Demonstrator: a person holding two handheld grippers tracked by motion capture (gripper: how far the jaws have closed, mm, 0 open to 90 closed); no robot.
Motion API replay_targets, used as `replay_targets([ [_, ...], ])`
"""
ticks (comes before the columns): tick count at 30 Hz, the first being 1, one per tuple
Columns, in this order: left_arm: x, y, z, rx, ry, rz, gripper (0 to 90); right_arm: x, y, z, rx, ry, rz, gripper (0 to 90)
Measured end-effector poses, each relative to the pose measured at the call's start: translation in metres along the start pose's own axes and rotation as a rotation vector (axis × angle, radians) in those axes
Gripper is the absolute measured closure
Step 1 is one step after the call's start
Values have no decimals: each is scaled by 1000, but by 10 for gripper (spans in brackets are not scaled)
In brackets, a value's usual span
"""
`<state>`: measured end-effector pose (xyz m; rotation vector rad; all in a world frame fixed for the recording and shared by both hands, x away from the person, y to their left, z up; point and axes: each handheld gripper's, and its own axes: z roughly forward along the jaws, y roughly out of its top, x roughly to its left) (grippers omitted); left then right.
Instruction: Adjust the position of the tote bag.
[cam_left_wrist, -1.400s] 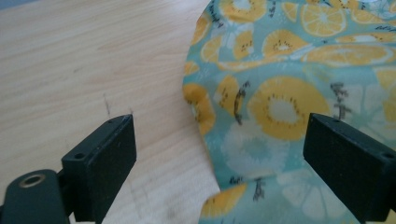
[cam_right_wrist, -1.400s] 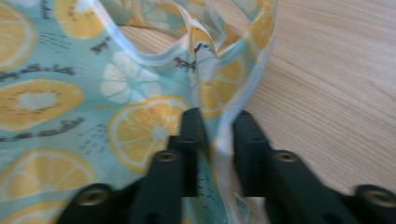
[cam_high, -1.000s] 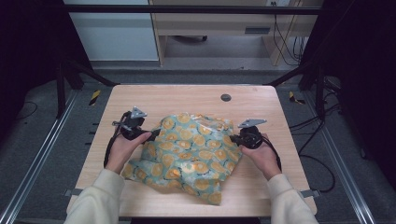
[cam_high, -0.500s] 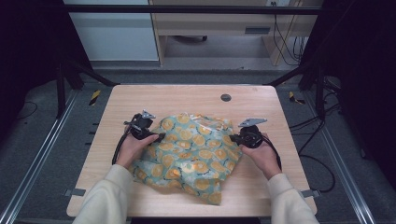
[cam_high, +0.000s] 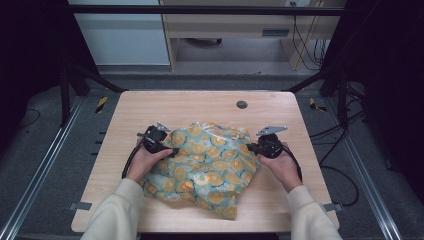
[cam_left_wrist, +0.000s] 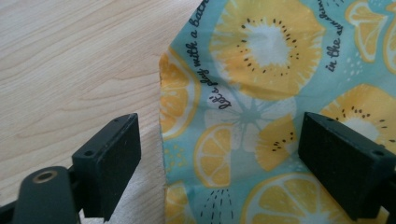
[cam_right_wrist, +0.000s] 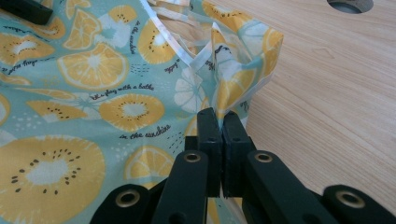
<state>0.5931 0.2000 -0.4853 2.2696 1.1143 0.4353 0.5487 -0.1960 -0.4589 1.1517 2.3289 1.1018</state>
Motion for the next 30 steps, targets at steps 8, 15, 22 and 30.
replay_targets([
  [8,0,0,3,16,-19,-5,214,0,0,1,-2,-2,1,893],
  [15,0,0,2,21,-16,-5,313,-1,0,0,0,-1,1,893],
  [22,-2,-1,-1,4,-14,4,596,-2,2,-2,-6,-9,1,895],
  [30,-12,1,-2,7,-6,55,871,-4,4,-5,-14,-14,3,897],
])
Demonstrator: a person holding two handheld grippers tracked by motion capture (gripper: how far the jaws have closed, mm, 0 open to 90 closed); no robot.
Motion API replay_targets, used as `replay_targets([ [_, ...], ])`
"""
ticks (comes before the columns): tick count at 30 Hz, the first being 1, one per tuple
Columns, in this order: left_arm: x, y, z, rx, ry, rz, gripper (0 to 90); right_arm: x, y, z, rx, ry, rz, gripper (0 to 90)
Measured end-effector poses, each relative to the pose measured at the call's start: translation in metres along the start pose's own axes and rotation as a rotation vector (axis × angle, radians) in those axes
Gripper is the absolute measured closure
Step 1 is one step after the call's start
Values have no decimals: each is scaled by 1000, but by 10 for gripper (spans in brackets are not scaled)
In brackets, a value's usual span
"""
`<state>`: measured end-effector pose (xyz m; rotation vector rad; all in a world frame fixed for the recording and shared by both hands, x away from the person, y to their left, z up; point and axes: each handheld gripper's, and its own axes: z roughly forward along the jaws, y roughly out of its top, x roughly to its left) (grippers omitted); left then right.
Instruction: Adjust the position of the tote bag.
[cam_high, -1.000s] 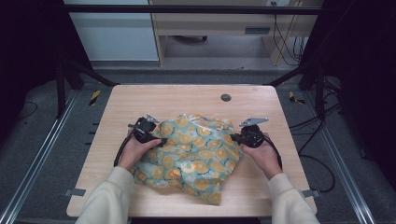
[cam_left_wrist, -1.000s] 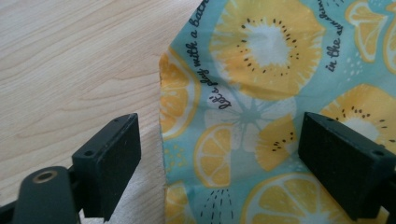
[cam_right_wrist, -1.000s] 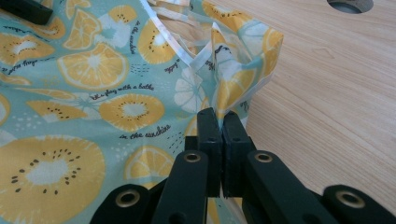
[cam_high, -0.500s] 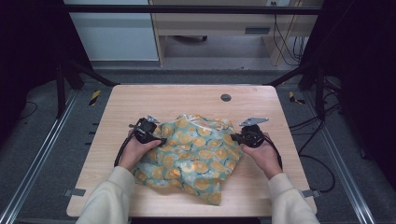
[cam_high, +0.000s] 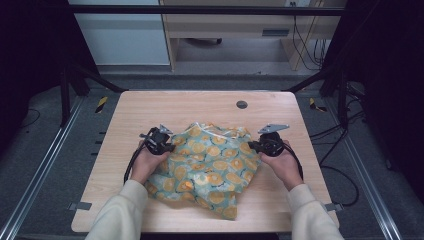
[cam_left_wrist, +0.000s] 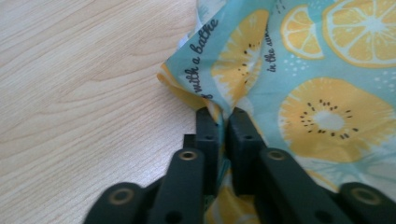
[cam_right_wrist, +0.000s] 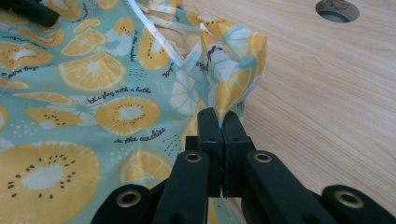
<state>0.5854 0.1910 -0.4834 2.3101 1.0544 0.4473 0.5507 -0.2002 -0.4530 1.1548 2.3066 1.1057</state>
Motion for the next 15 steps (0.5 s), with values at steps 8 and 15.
replay_targets([
  [8,0,10,-22,-97,54,9,900,-6,3,-16,-34,-15,-6,899],
  [15,-11,22,-61,-202,120,71,900,0,13,-48,-104,-33,-43,900],
])
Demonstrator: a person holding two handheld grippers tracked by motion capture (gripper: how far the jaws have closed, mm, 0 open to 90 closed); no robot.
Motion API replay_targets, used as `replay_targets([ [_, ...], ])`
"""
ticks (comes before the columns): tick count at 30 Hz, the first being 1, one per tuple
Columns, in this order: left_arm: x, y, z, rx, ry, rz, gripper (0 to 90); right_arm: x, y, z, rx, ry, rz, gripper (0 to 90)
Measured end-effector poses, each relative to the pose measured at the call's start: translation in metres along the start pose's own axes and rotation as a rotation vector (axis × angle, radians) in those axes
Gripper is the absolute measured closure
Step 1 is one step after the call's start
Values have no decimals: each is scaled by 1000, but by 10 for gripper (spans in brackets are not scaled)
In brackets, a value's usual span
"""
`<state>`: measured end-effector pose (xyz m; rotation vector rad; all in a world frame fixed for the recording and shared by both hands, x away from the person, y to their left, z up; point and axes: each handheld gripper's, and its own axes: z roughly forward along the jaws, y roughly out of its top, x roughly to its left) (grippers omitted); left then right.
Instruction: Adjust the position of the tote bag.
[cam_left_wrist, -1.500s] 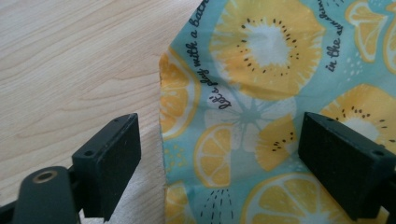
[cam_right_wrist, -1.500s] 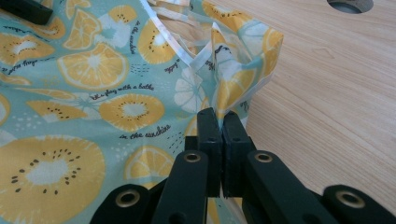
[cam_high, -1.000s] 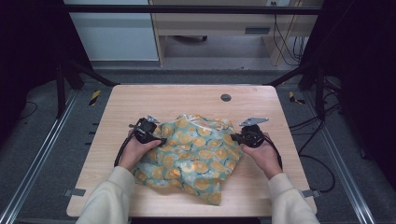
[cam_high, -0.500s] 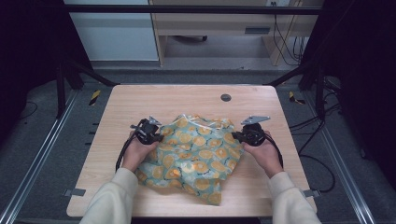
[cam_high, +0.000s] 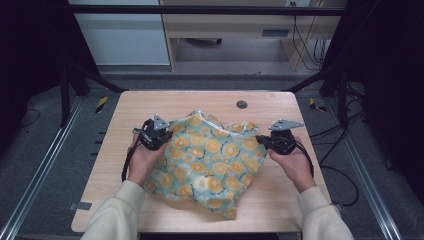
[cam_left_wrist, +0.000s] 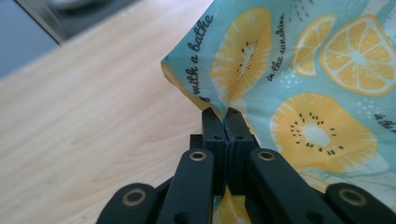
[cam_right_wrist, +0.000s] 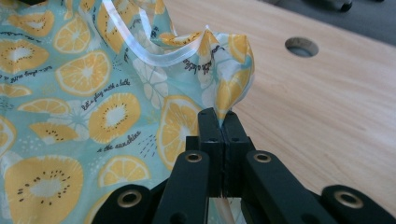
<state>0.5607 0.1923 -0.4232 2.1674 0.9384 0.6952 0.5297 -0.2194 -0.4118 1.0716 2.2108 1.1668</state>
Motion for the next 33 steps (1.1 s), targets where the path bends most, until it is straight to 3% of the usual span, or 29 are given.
replay_targets([
  [7,-11,13,-37,-91,35,44,900,7,6,-30,-59,-16,-25,900],
  [11,-15,11,-48,-117,35,53,900,13,4,-42,-83,-13,-37,900],
  [13,-18,8,-53,-131,32,62,900,20,0,-51,-92,-19,-65,900],
  [22,-32,-14,-79,-192,16,84,900,37,-14,-68,-113,-14,-94,900],
  [33,-36,-38,-98,-239,-22,66,900,60,-23,-81,-128,3,-133,900],
])
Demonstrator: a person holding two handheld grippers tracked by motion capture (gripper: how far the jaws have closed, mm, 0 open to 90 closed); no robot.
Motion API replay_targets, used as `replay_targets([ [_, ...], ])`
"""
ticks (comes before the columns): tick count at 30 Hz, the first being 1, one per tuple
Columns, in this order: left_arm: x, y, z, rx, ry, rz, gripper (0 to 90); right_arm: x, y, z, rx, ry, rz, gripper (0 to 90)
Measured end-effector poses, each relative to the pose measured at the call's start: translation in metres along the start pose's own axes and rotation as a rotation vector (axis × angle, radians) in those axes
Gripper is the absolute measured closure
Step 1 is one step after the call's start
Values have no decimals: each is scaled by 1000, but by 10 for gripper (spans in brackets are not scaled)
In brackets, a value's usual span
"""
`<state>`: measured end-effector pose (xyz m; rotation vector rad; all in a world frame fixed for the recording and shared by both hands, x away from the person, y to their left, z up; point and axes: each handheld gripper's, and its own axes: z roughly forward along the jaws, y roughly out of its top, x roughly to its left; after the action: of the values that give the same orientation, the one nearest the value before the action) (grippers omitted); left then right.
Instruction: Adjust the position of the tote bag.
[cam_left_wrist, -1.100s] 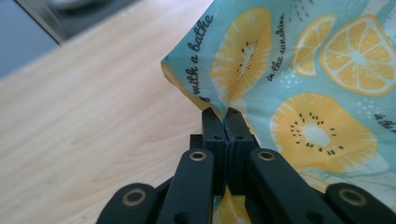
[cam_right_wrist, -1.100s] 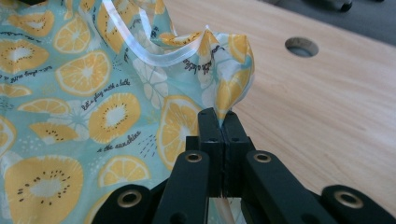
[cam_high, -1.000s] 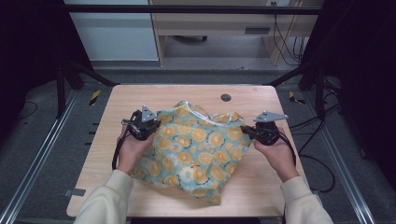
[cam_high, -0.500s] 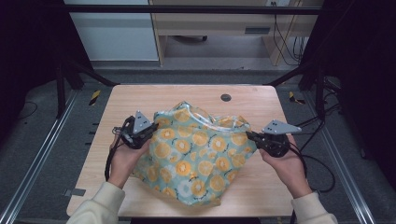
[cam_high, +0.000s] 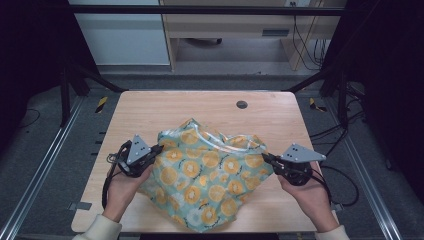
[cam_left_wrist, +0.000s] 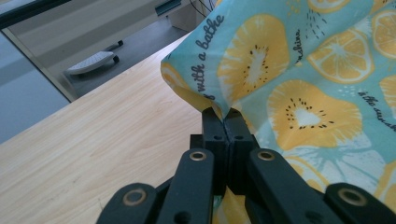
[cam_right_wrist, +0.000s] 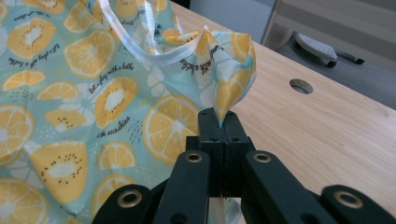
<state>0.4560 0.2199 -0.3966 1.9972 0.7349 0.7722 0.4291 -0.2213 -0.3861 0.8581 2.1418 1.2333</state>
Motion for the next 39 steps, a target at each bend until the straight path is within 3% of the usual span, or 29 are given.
replay_targets([
  [8,-9,-13,-20,-19,-28,4,900,11,-10,-7,-8,22,-7,900],
  [15,-11,-24,-38,-60,-40,-31,900,26,-11,-14,-24,46,-28,900],
  [23,-14,-32,-46,-75,-40,-37,900,34,-9,-17,-29,59,-39,900],
  [30,-21,-49,-47,-61,-49,-15,900,42,-17,-19,-22,82,-49,900],
  [39,-32,-63,-49,-29,-82,50,899,55,-34,-26,-26,129,-53,900],
])
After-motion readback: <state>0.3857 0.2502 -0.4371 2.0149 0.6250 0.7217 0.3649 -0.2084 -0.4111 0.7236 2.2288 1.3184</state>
